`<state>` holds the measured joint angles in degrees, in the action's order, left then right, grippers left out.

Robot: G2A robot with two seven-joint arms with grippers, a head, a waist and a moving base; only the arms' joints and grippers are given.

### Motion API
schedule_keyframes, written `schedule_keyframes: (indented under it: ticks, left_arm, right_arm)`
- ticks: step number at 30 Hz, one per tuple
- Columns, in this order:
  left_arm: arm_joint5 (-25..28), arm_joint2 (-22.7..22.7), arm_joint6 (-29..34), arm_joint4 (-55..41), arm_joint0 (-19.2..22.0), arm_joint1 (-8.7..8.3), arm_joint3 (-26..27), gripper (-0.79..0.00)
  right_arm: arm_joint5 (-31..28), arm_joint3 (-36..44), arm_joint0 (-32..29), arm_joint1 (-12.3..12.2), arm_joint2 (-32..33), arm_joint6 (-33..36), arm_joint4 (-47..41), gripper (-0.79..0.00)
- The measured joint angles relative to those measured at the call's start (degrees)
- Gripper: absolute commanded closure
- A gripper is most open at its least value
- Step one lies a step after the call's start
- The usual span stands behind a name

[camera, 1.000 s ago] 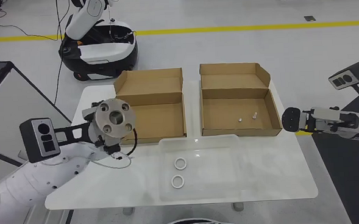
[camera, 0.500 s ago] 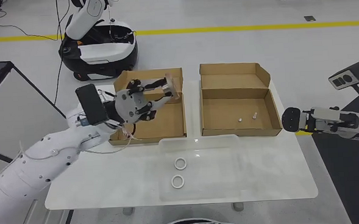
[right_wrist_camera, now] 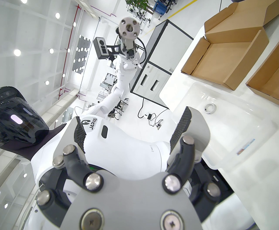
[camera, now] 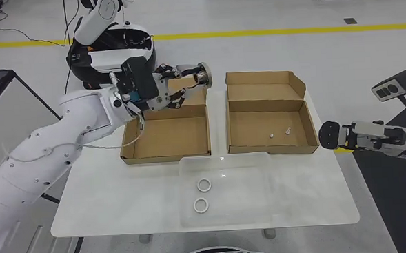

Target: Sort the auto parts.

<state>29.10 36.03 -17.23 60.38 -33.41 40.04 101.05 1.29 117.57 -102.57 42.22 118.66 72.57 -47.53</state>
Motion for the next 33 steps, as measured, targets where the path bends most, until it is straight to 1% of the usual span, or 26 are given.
schedule_keyframes:
  ticks: [2,5,6,8,12,18,21,24,27,33]
  left_arm:
    - [2.0,-1.2,3.2,1.3,2.3,1.29,-1.9,0.000]
    - [4.8,-3.6,8.6,3.0,6.1,3.71,-5.4,0.000]
    - [6.1,-4.7,10.8,4.2,7.8,4.73,-6.6,0.000]
    - [7.6,-6.3,13.6,5.6,10.0,6.31,-8.6,0.000]
    - [11.1,-9.9,18.7,9.0,14.7,10.03,-13.0,0.000]
    - [16.7,-14.8,25.0,13.2,19.7,15.18,-19.7,0.000]
    - [19.5,-16.8,28.1,15.0,21.0,17.26,-22.7,0.000]
    - [22.2,-18.3,30.6,16.7,21.6,18.80,-25.3,0.000]
    - [24.5,-19.3,32.1,17.1,21.3,19.91,-27.6,0.000]
    - [26.9,-20.4,34.6,18.3,19.8,21.28,-31.1,0.000]
  right_arm:
    - [0.0,0.0,0.0,0.0,0.0,0.0,0.0,-0.785]
    - [0.0,0.0,0.0,0.0,0.0,0.0,0.0,-0.785]
    - [0.0,0.0,0.0,0.0,0.0,0.0,0.0,-0.785]
    - [0.0,0.0,0.0,0.0,0.0,0.0,0.0,-0.785]
    - [0.0,0.0,0.0,0.0,0.0,0.0,0.0,-0.785]
    - [0.0,0.0,0.0,0.0,0.0,0.0,0.0,-0.785]
    - [0.0,0.0,0.0,0.0,0.0,0.0,0.0,-0.785]
    - [0.0,0.0,0.0,0.0,0.0,0.0,0.0,-0.785]
    - [0.0,0.0,0.0,0.0,0.0,0.0,0.0,-0.785]
    - [0.0,0.0,0.0,0.0,0.0,0.0,0.0,-0.785]
